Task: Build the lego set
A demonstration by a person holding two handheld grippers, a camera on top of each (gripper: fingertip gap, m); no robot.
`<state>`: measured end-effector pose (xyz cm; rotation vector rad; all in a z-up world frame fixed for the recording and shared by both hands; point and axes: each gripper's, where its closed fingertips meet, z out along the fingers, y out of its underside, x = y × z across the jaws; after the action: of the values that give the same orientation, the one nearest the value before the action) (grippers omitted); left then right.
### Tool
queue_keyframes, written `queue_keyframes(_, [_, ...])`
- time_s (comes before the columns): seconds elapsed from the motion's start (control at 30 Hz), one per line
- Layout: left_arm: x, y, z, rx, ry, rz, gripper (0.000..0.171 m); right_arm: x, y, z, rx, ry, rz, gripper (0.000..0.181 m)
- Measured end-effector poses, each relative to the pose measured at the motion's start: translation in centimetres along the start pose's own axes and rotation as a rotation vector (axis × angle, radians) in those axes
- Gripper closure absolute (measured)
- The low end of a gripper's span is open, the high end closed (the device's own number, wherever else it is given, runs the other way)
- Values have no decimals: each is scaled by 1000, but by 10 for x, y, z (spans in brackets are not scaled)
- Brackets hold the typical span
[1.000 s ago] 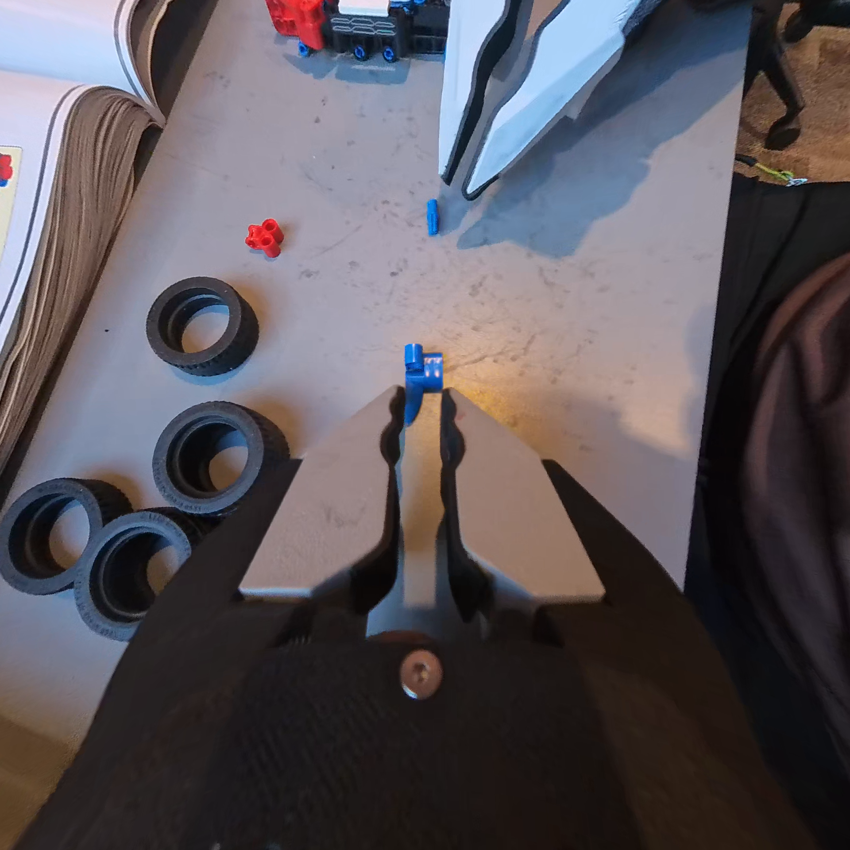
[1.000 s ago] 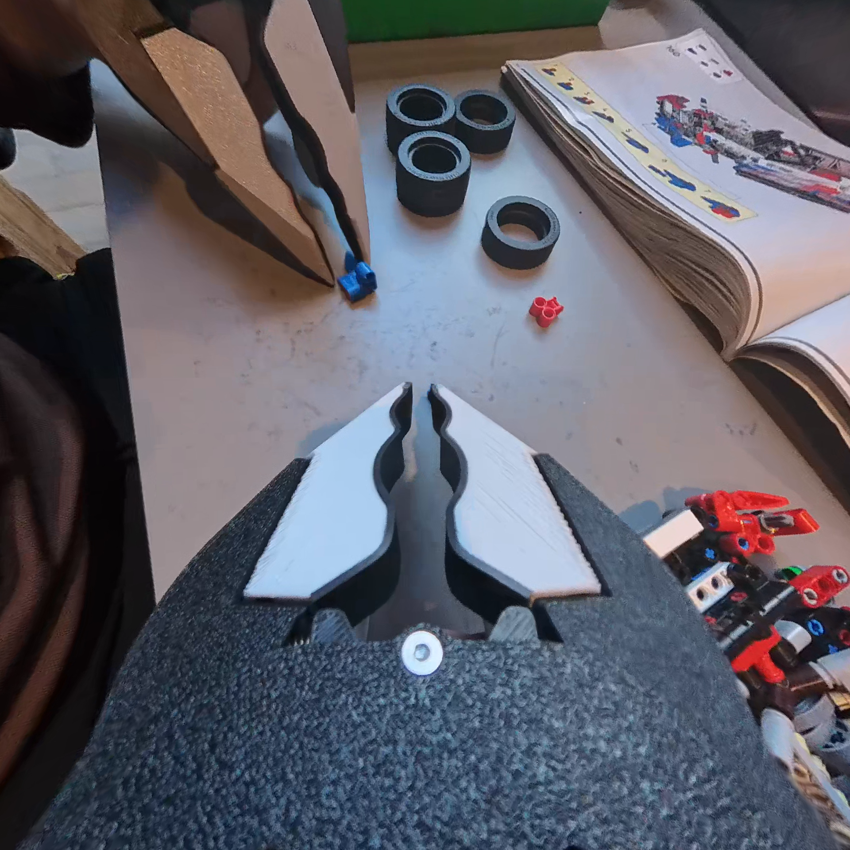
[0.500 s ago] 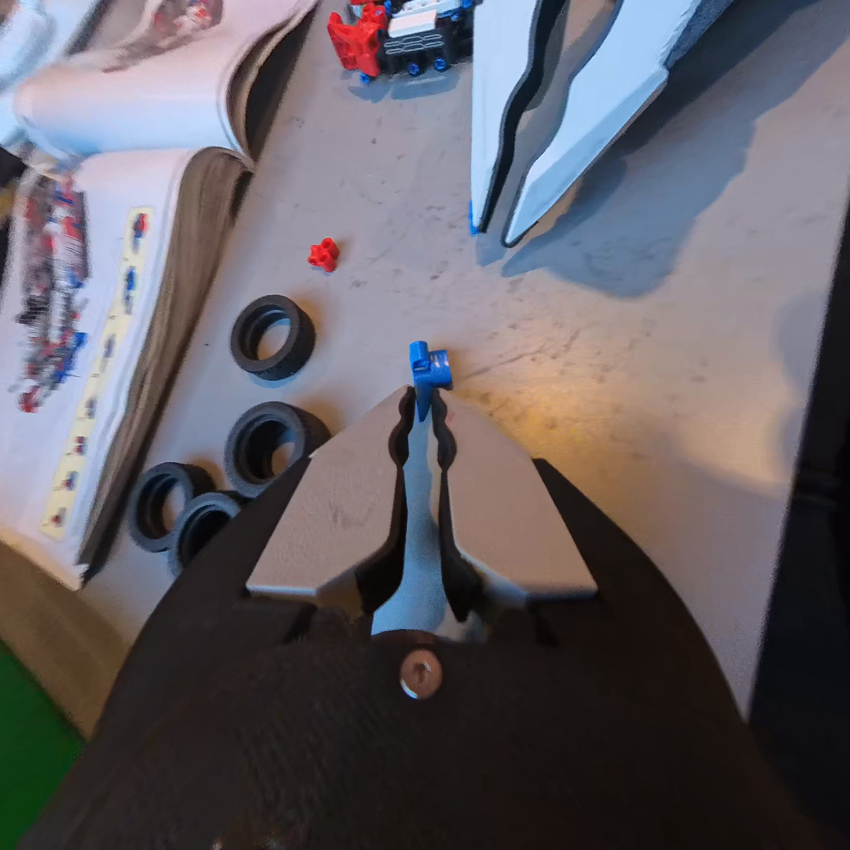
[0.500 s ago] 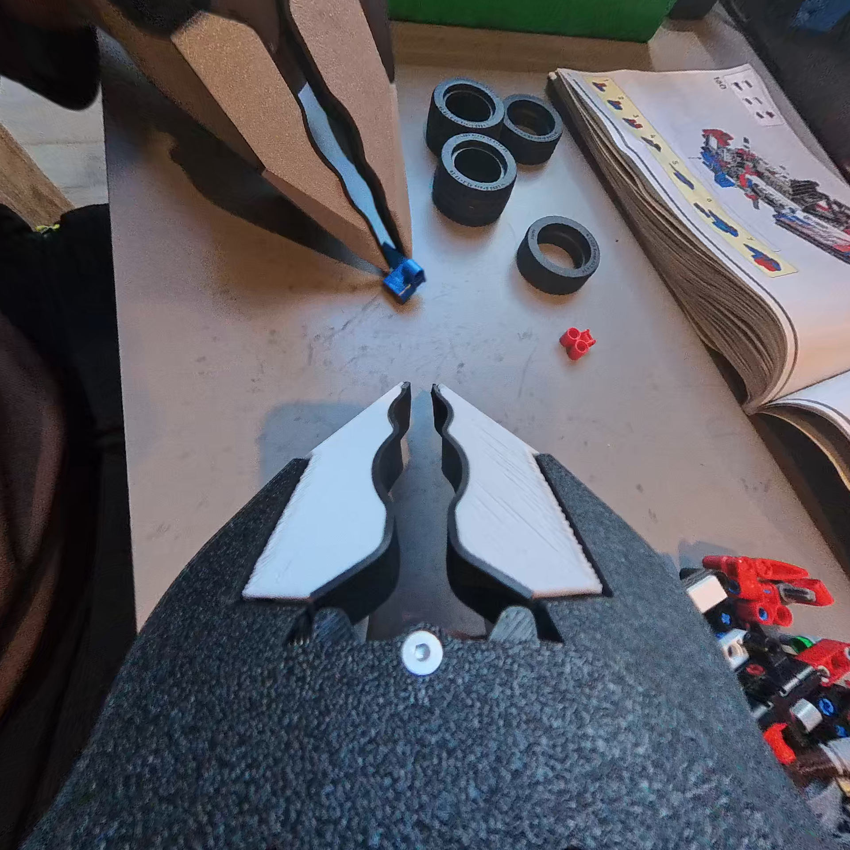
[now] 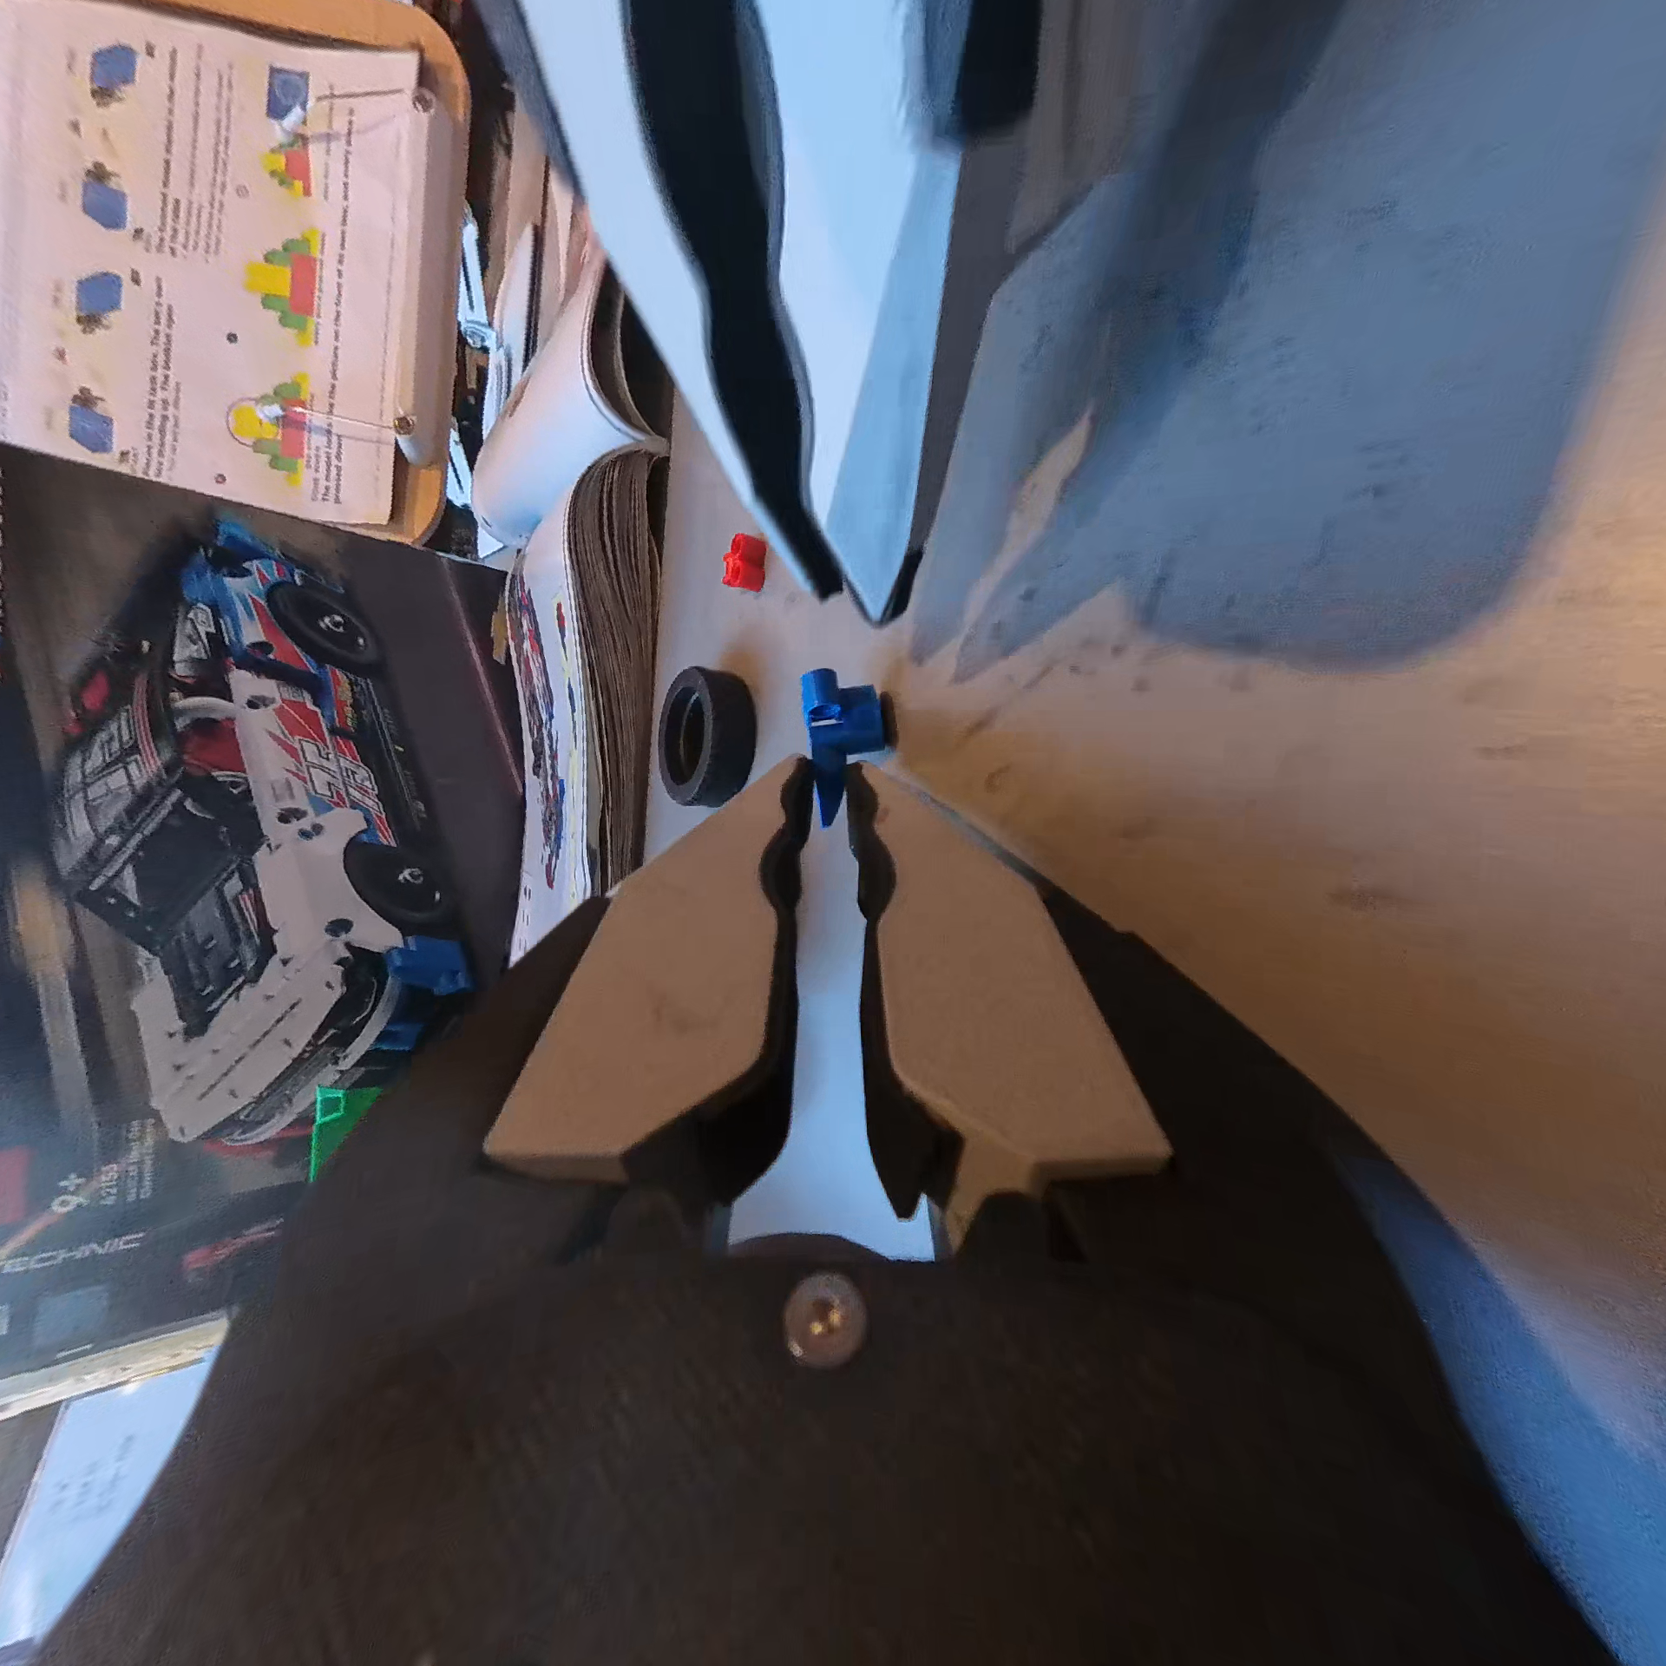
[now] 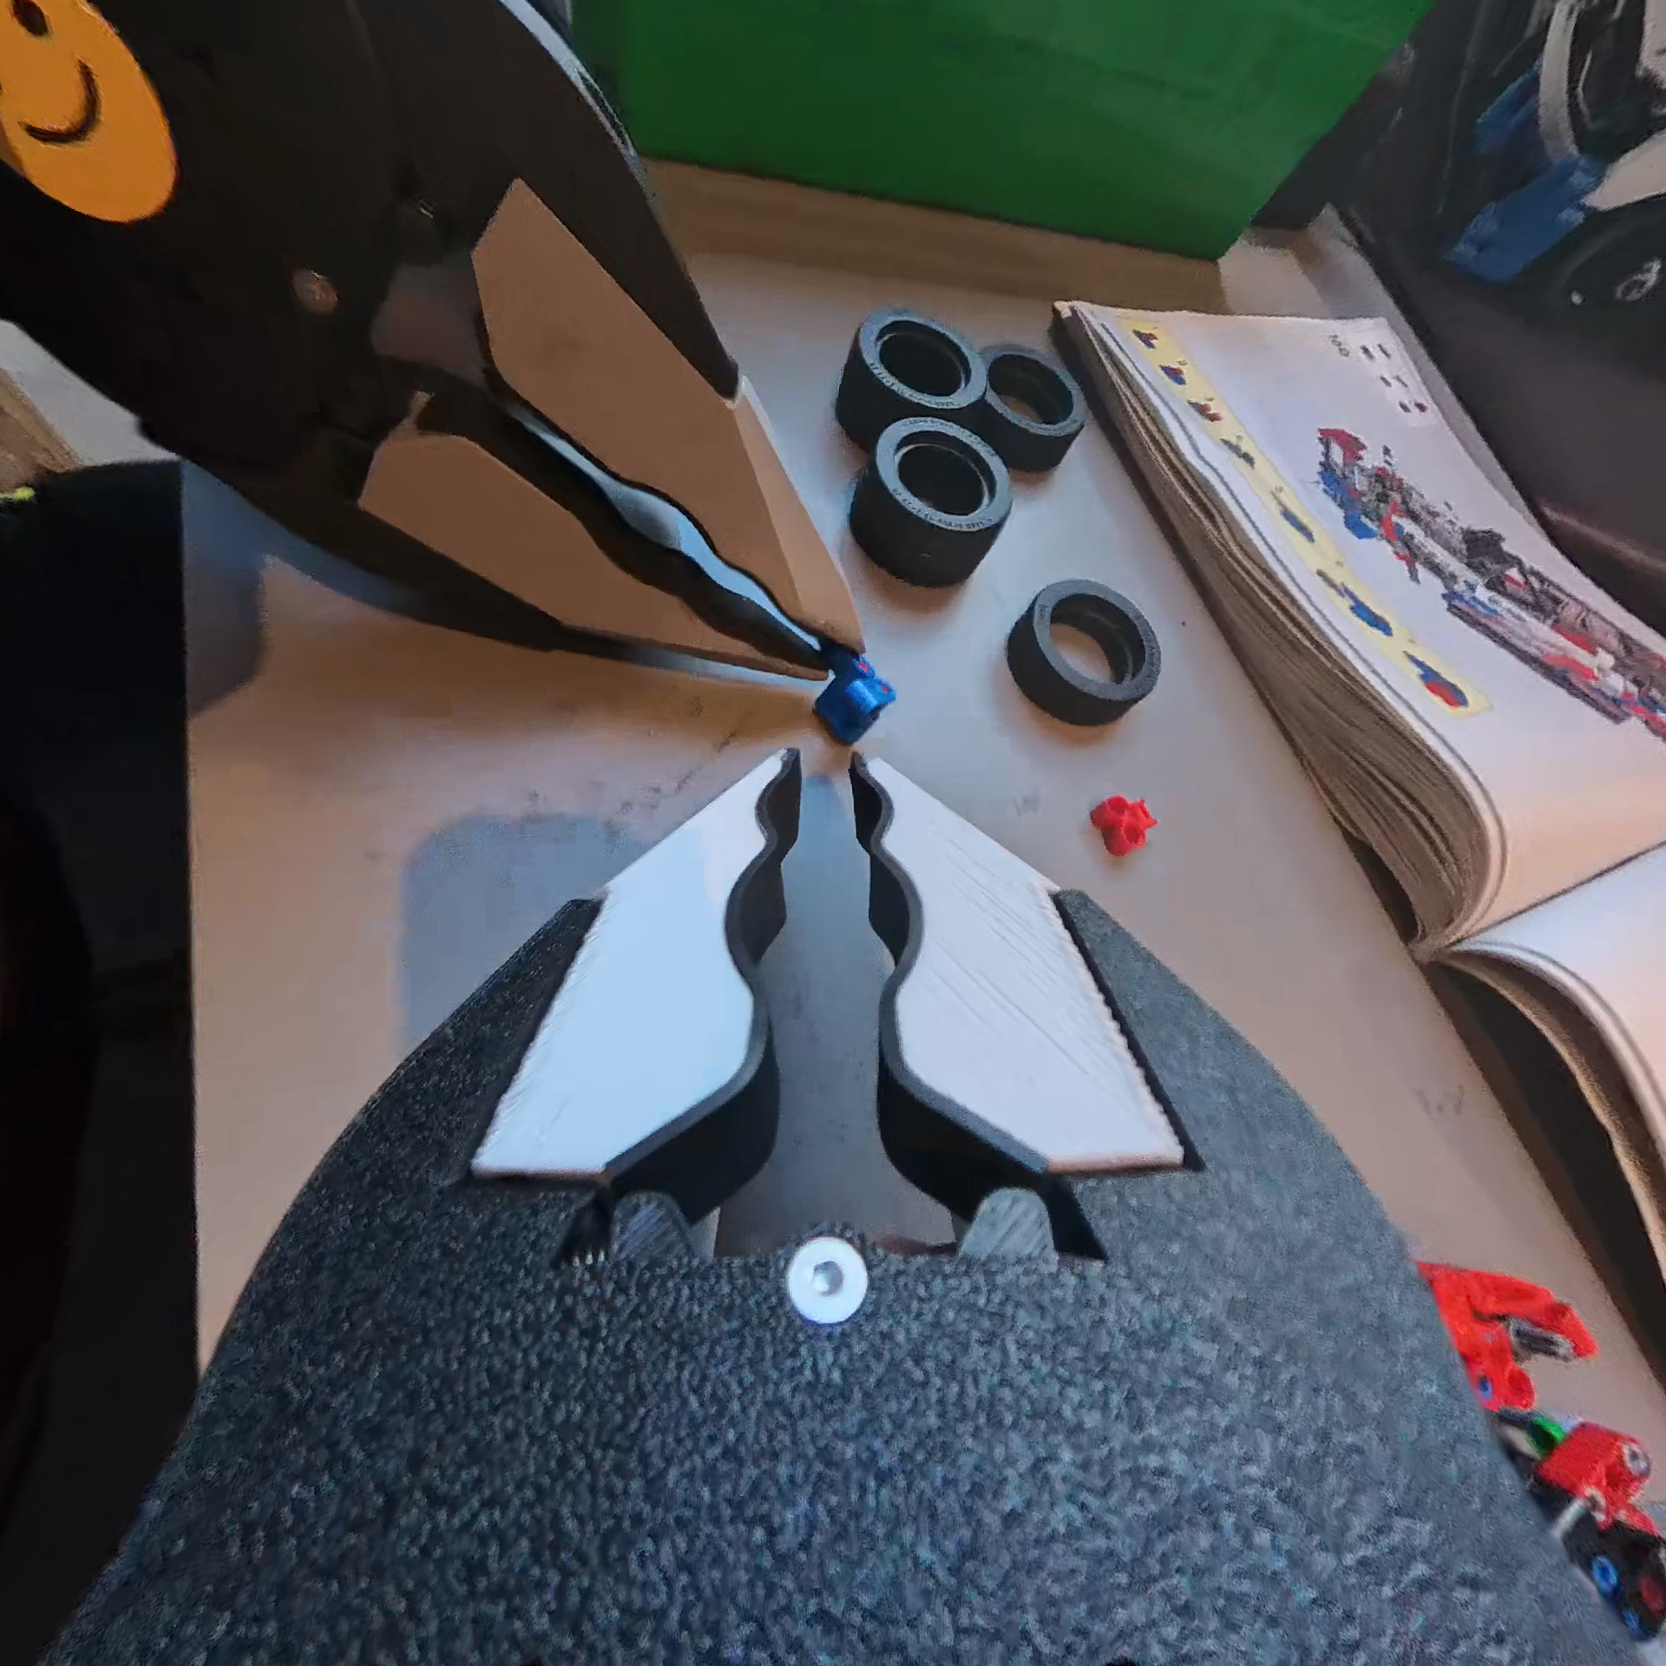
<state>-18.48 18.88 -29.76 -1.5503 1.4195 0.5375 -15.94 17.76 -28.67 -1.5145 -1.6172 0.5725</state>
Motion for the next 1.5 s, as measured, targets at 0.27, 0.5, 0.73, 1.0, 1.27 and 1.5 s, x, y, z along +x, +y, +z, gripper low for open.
queue_keyframes(0.27, [10, -14, -20, 37, 83, -97, 166, -2, -2, 12, -30, -5, -28, 176])
queue_keyframes(0.5, [12, -17, -37, 48, 205, -306, 167, -4, -3, 11, -34, -18, -37, 179])
queue_keyframes(0.73, [17, -20, -37, 37, 392, -485, 165, 32, 33, -39, -181, 28, -11, 175])
queue_keyframes(1.0, [14, -29, -28, 71, 499, -586, 157, 27, 57, -32, -324, -122, -50, 174])
queue_keyframes(1.27, [4, -22, -38, 82, 487, -610, 156, 22, 54, -28, -297, -211, -13, 171])
queue_keyframes(1.5, [6, -40, -35, 118, 499, -646, 155, 3, 39, -29, -225, -255, 23, 178])
